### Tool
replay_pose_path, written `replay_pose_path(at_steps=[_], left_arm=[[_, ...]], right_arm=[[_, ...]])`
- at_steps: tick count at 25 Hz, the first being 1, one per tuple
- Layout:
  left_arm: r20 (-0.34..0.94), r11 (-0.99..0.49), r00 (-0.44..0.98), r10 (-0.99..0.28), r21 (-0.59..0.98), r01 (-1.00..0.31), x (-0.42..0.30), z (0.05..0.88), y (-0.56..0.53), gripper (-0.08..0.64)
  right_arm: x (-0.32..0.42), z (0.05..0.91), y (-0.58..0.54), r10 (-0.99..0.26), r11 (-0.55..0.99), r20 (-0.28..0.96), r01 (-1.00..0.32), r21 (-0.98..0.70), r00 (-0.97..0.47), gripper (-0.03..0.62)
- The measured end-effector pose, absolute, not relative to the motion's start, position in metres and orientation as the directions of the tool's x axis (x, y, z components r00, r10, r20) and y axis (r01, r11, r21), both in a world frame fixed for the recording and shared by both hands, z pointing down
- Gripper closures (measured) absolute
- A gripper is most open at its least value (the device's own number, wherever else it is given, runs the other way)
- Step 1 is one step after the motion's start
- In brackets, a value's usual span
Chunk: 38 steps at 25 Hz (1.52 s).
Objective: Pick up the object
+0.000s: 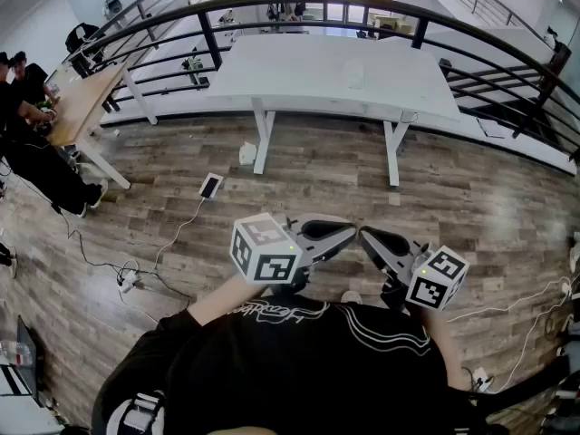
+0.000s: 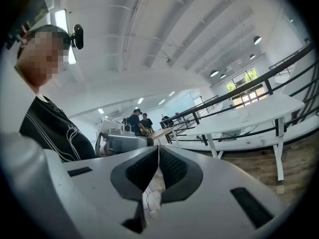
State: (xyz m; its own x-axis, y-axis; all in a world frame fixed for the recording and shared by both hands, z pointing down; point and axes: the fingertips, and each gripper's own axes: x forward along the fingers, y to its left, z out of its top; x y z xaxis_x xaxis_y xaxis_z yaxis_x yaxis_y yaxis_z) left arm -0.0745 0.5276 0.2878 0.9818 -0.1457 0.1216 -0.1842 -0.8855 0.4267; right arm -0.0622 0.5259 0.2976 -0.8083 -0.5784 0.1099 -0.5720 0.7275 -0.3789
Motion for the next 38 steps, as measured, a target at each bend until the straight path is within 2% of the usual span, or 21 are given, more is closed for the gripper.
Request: replay_pose_path(at_steps=[24, 38], left_arm=[[0.069, -0.864, 0.984, -0.164, 0.472, -0.177, -0.114, 0.288, 0.528, 0.552], [0.114, -0.848, 0.977, -0.181, 0.485, -0.214, -0.070, 0.308, 0.445, 0.552]], right_arm=[[-0.090, 0.302, 0.528, -0.591, 0.708, 0.083, -0.565, -0.424, -0.803, 0.575], [-0.046, 0.323, 0.438, -0.579, 0.703, 0.042, -0.524, -0.480, -0.815, 0.575]])
